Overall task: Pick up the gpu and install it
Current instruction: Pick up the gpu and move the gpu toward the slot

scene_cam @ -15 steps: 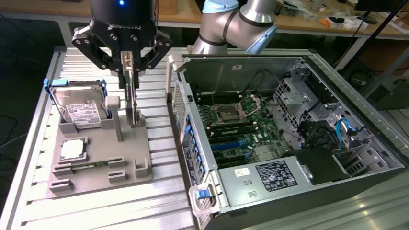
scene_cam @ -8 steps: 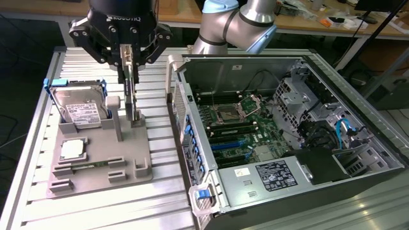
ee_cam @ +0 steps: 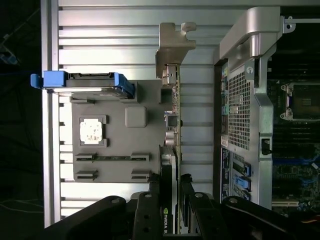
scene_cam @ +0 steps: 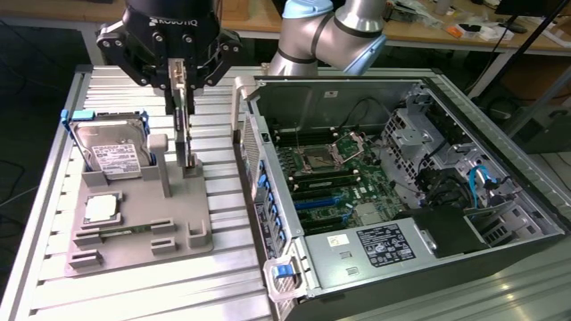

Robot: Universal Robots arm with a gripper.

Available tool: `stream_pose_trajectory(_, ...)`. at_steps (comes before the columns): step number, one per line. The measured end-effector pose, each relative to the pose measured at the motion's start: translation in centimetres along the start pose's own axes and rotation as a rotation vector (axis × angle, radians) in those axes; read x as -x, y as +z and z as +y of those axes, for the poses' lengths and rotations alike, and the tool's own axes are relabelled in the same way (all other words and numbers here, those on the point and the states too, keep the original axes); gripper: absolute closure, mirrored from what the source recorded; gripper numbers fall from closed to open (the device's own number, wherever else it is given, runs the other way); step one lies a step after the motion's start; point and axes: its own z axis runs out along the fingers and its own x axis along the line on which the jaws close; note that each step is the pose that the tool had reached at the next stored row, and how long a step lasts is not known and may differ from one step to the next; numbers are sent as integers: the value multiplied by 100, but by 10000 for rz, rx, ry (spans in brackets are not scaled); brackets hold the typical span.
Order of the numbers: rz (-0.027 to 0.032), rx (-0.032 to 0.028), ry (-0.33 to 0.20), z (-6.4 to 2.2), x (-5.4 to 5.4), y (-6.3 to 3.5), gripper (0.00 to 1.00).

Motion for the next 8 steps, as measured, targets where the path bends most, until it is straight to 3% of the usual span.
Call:
stream_pose_trajectory(4,-3,0,-5,0,79,3,73)
stream_pose_trajectory(8,-3,0,-10,-1,264,1,73)
